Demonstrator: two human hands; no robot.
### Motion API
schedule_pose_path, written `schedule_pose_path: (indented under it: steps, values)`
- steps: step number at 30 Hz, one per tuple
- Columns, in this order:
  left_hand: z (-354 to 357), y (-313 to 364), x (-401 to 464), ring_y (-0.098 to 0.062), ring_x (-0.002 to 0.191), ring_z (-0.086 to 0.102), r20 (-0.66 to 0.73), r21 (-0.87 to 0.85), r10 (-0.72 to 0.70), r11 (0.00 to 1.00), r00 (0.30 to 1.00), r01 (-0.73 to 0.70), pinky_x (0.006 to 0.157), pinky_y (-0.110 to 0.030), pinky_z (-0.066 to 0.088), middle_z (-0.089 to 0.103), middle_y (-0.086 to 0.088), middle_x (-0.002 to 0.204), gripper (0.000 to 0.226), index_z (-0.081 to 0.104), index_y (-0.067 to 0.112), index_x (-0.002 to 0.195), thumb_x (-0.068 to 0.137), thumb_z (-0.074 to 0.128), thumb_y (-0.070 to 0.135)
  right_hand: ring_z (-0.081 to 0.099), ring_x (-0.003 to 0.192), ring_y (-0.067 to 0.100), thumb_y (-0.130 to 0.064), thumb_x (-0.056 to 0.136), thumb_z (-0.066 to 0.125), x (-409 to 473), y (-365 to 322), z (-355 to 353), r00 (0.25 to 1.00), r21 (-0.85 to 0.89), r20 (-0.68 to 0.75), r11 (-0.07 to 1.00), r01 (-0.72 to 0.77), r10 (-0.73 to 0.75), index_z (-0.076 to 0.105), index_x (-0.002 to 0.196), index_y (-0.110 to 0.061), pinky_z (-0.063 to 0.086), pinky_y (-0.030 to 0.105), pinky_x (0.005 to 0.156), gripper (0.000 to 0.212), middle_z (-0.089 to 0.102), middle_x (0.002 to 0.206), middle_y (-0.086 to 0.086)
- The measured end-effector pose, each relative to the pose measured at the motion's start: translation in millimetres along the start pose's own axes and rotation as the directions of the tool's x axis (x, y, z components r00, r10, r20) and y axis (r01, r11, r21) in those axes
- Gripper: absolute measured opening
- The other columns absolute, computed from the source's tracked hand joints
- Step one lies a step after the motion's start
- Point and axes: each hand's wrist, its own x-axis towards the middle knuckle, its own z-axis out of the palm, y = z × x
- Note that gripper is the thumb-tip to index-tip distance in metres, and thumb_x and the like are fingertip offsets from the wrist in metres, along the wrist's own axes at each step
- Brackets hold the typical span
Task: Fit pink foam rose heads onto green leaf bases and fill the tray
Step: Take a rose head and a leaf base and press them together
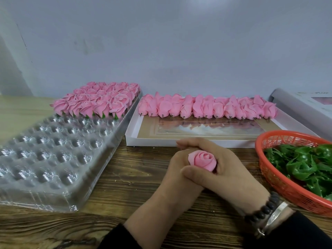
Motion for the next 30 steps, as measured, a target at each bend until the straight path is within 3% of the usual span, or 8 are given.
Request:
schedule_pose_path:
  steps: [3,5,8,13,17,21,26,30]
  values:
    - [-2,-2,2,-0.019,0.066,0.050,-0.051,-0.093,0.002,0.996,0.999,-0.007,0.059,-0.025,0.043,0.052,-0.035,0.069,0.004,0.057,-0.020,0.074,0.077,0.054,-0.022,0.060,0.104,-0.002,-0.050,0.056,0.073,0,2,-1,1.000,0.047,0.022,0.999,0.003,-0.004,0.057,0.115,-0.037,0.046,0.019,0.091,0.063,0.065,0.110,-0.018]
    - [-3,0,3,-0.023,0.069,0.050,-0.078,-0.112,-0.007,0.994,0.997,-0.002,0.061,-0.030,0.044,0.053,-0.041,0.077,0.004,0.056,-0.023,0.079,0.075,0.055,-0.023,0.057,0.107,-0.004,-0.046,0.055,0.077,-1,3,1,1.000,0.033,-0.001,0.999,0.013,-0.013,0.055,0.117,-0.038,0.044,0.016,0.093,0.066,0.064,0.112,-0.019]
    - [-1,-5,1,-0.018,0.067,0.058,-0.082,-0.084,-0.013,0.996,0.997,0.006,0.062,-0.025,0.049,0.062,-0.019,0.072,0.006,0.061,-0.010,0.081,0.083,0.055,-0.012,0.059,0.103,-0.005,-0.056,0.060,0.067,-3,1,6,0.994,0.039,-0.101,0.998,0.046,-0.042,0.058,0.112,-0.039,0.045,0.011,0.085,0.056,0.064,0.108,-0.020]
    - [9,-12,-4,0.025,0.067,0.051,-0.120,0.113,-0.039,0.992,0.992,0.053,0.063,0.002,0.039,0.049,0.023,0.076,0.028,0.056,0.008,0.105,0.085,0.051,-0.011,0.061,0.092,-0.006,-0.055,0.074,0.052,-4,-3,17,0.962,-0.059,-0.249,0.994,0.096,-0.108,0.067,0.094,-0.037,0.042,0.006,0.078,0.031,0.067,0.094,-0.022]
    - [11,-10,-1,0.008,0.069,0.059,-0.109,-0.003,-0.098,0.995,0.989,0.098,0.063,-0.008,0.046,0.058,0.013,0.072,0.028,0.061,0.019,0.088,0.088,0.052,-0.008,0.063,0.087,-0.003,-0.045,0.075,0.056,-3,-2,16,0.964,-0.068,-0.239,0.992,0.103,-0.117,0.070,0.090,-0.028,0.044,0.008,0.076,0.026,0.069,0.087,-0.017]
    - [11,-6,1,0.001,0.060,0.059,-0.092,-0.224,-0.129,0.969,0.987,0.106,0.055,-0.011,0.046,0.062,0.007,0.062,0.023,0.060,0.003,0.075,0.087,0.049,-0.013,0.063,0.090,-0.002,-0.043,0.073,0.062,-2,-3,9,0.988,-0.048,-0.144,0.997,0.056,-0.063,0.066,0.094,-0.034,0.048,0.013,0.078,0.023,0.068,0.093,-0.019]
    - [6,-2,1,0.000,0.055,0.051,-0.144,-0.163,-0.005,0.986,0.990,-0.019,0.051,-0.011,0.041,0.054,-0.002,0.061,0.021,0.059,-0.002,0.070,0.083,0.052,-0.016,0.062,0.094,-0.005,-0.064,0.064,0.056,0,-1,2,1.000,-0.071,0.002,0.997,-0.018,0.018,0.053,0.112,-0.050,0.050,0.018,0.082,0.050,0.066,0.100,-0.024]
    - [4,-4,2,0.003,0.050,0.049,-0.100,-0.240,-0.016,0.971,0.995,-0.008,0.050,-0.009,0.040,0.052,0.007,0.053,0.032,0.052,0.006,0.063,0.084,0.048,-0.019,0.057,0.100,-0.008,-0.071,0.062,0.053,1,2,0,0.999,-0.145,0.030,0.989,-0.008,0.013,0.038,0.122,-0.057,0.048,0.021,0.088,0.063,0.061,0.105,-0.029]
